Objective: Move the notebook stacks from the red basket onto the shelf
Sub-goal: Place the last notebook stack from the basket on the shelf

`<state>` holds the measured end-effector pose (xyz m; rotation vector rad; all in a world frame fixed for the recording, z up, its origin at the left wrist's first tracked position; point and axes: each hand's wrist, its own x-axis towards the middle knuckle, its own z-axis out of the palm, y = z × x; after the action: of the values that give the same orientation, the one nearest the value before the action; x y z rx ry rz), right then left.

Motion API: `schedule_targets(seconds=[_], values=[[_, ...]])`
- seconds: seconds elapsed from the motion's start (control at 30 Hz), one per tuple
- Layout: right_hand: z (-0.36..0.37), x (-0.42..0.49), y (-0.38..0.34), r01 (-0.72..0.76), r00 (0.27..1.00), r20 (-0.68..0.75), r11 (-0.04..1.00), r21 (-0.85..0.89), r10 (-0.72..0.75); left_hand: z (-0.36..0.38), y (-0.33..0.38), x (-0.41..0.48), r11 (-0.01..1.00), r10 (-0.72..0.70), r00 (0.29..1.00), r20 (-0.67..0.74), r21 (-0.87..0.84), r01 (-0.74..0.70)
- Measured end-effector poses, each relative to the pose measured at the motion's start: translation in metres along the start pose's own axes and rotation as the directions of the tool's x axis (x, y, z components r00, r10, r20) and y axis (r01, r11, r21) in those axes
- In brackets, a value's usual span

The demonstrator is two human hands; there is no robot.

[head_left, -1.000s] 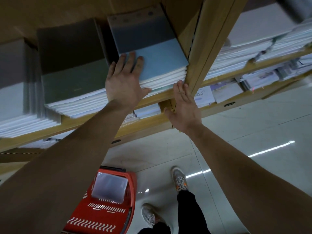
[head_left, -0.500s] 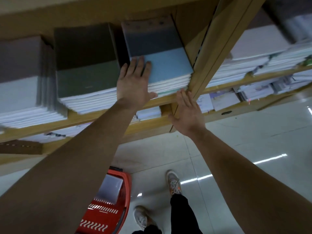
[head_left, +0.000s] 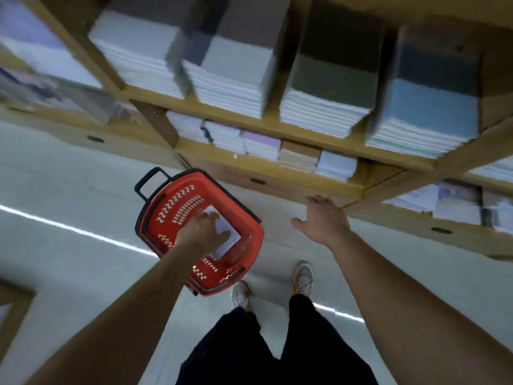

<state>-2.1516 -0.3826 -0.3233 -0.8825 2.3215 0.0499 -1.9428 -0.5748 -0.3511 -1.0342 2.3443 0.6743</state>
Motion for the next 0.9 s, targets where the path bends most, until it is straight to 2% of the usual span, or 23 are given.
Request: schedule_targets(seconds=[0.1, 0.17, 0.37, 0.6, 0.77, 0.9], values=[[0.019, 0.021, -0.074, 0.136, 0.990, 0.051, 0.989, -0.060, -0.133, 0.025, -0.081, -0.023, 0.986, -0.135, 0.989, 0.055, -0.096, 0.140], [0.036, 0.037, -0.115, 0.229, 0.972, 0.085, 0.963, -0.144, -0.219, 0.034, -0.118, -0.032, 0.961, -0.208, 0.978, 0.027, -0.183, 0.209], [0.091, 0.094, -0.193, 0.421, 0.905, 0.218, 0.847, -0.323, -0.366, 0.071, -0.181, -0.014, 0.875, -0.396, 0.916, 0.065, -0.275, 0.397], [0.179, 0.201, -0.219, 0.562, 0.818, 0.387, 0.735, -0.379, -0.425, 0.148, -0.205, 0.069, 0.750, -0.488, 0.864, 0.124, -0.448, 0.488], [0.270, 0.290, -0.216, 0.606, 0.770, 0.454, 0.737, -0.300, -0.448, 0.237, -0.210, 0.149, 0.633, -0.555, 0.816, 0.163, -0.554, 0.541], [0.359, 0.354, -0.209, 0.588, 0.778, 0.442, 0.767, -0.258, -0.447, 0.315, -0.226, 0.218, 0.531, -0.597, 0.773, 0.215, -0.617, 0.581]])
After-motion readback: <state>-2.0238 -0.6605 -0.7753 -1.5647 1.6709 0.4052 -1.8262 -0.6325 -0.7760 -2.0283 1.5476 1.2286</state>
